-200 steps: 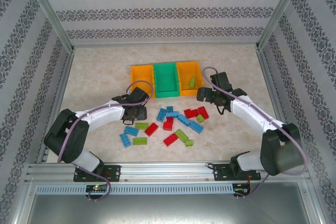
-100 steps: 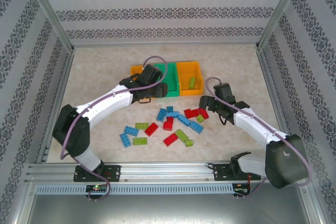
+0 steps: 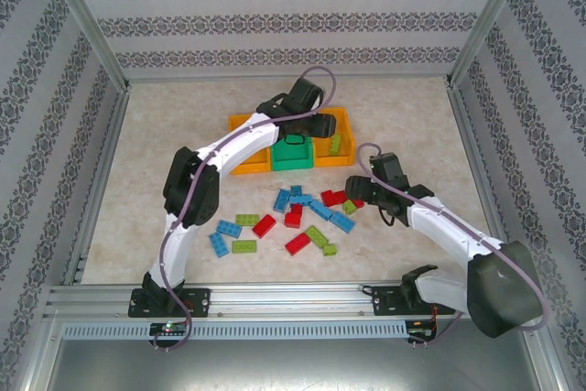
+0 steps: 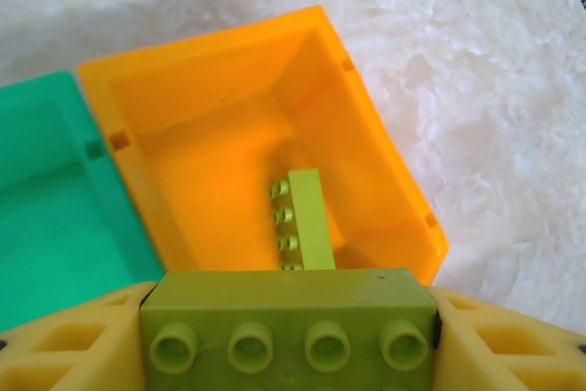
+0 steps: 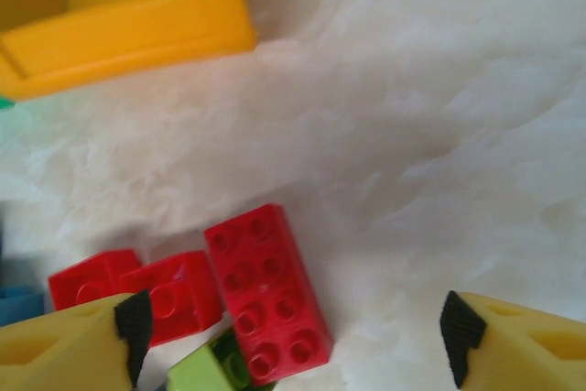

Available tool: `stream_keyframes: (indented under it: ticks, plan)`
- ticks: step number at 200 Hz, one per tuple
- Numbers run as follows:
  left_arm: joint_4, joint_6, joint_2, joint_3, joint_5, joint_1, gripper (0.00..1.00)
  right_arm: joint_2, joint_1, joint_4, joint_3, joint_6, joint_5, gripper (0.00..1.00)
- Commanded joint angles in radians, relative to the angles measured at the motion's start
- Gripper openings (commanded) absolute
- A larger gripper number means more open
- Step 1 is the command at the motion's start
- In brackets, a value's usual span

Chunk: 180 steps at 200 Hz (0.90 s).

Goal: Sort the legos into containers by color

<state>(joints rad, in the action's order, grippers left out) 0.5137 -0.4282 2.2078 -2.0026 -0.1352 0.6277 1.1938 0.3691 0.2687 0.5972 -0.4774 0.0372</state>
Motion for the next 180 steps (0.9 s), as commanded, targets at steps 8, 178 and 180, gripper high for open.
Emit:
stream_keyframes:
  ticks: [8, 178, 180]
  plan:
    - [0.096, 0.037, 0.094, -0.157, -0.032, 0.01, 0.2, 0.051, 0.07, 0.031, -0.017, -0.055, 0.002, 0.79]
    - [0.169, -0.015, 0.165, -0.226, -0.066, 0.009, 0.55, 0.155, 0.212, 0.085, 0.038, -0.054, 0.112, 0.51]
    - [0.169, -0.015, 0.164, -0.225, -0.066, 0.009, 0.56, 0.157, 0.213, 0.085, 0.04, -0.053, 0.113, 0.51]
